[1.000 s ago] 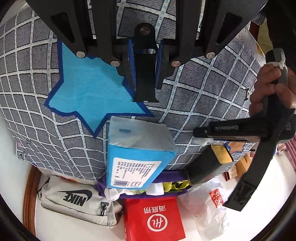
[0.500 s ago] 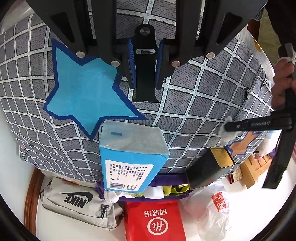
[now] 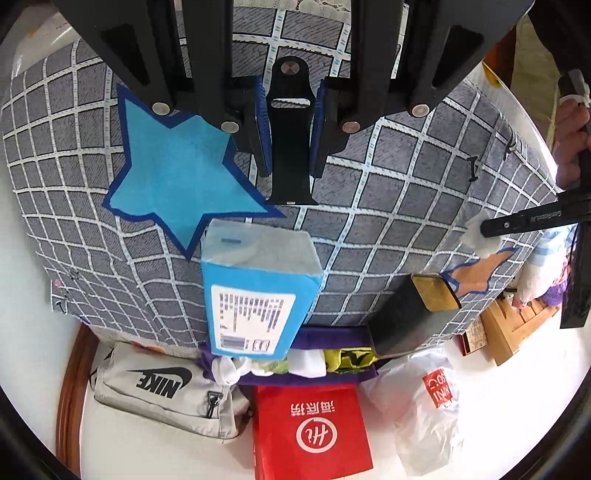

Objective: Organize soft objects
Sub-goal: 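Grasp the white tissue with the left tool while the right tool holds the strap, then carry the strap and white tissue toward the purple towel with both tools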

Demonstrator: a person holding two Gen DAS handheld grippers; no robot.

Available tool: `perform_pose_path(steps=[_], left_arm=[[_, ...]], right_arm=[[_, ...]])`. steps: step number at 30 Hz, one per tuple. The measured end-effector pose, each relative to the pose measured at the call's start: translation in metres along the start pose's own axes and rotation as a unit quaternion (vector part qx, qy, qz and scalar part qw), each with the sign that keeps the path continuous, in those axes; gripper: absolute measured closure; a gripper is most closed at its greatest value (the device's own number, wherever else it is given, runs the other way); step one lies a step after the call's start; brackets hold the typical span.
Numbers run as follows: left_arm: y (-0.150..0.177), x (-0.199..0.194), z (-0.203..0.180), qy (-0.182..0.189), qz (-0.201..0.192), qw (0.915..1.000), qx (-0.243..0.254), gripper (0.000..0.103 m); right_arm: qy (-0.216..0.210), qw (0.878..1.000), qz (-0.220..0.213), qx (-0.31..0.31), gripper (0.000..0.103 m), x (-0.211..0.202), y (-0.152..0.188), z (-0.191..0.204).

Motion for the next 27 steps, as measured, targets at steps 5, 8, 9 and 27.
perform_pose_path(steps=[5, 8, 9, 27], left_arm=[[-0.007, -0.017, 0.002, 0.015, -0.012, 0.9998, -0.005, 0.092], [-0.015, -0.029, 0.001, 0.016, -0.021, 0.9996, -0.005, 0.092], [-0.018, -0.031, 0.001, 0.019, -0.023, 0.9996, -0.004, 0.092], [-0.096, -0.071, -0.038, 0.022, -0.066, 0.9971, 0.032, 0.092]], right_arm=[[0.003, 1.000, -0.006, 0.006, 0.083, -0.012, -0.008, -0.001], [0.007, 1.000, -0.015, 0.004, 0.083, -0.022, -0.014, 0.000], [0.008, 1.000, -0.018, 0.004, 0.083, -0.026, -0.016, 0.000], [0.001, 0.997, -0.075, 0.003, 0.083, -0.069, -0.085, -0.011]])
Point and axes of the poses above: each gripper's, at about its wrist camera, not at the fingertips, and x roughly the way its jaws point, z to its left, y to its underside, the point moved 2 cm from there along x, roughly the way its jaws point, and after that the axes turned 13 degrees about z, right-handed, at the moved point
